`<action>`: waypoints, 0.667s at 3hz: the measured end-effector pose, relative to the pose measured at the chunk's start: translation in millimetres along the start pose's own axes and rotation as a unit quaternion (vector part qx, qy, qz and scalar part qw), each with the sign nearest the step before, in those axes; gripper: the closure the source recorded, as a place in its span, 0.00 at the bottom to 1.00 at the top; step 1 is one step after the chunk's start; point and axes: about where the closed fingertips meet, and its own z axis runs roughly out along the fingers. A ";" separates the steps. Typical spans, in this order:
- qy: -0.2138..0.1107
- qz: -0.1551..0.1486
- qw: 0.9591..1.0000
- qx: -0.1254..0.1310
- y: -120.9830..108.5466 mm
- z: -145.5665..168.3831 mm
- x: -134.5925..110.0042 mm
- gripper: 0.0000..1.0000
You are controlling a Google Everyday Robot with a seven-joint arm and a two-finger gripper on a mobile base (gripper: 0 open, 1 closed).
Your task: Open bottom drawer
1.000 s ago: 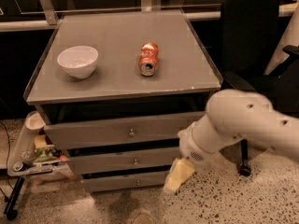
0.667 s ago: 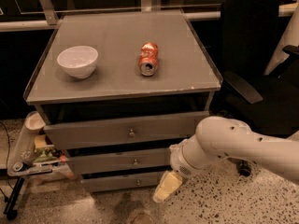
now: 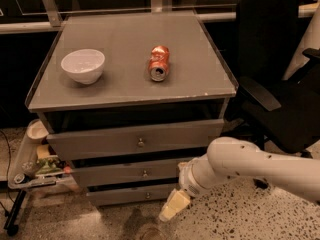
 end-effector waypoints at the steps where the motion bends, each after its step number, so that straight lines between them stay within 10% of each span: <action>1: -0.025 0.025 0.999 -0.011 -11.6 61.6 16.2 0.00; 2: -0.039 0.050 0.998 -0.025 -24.2 128.6 32.5 0.00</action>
Offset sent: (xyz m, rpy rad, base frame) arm 0.0470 0.0446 -0.1815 0.1296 0.0571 -0.0971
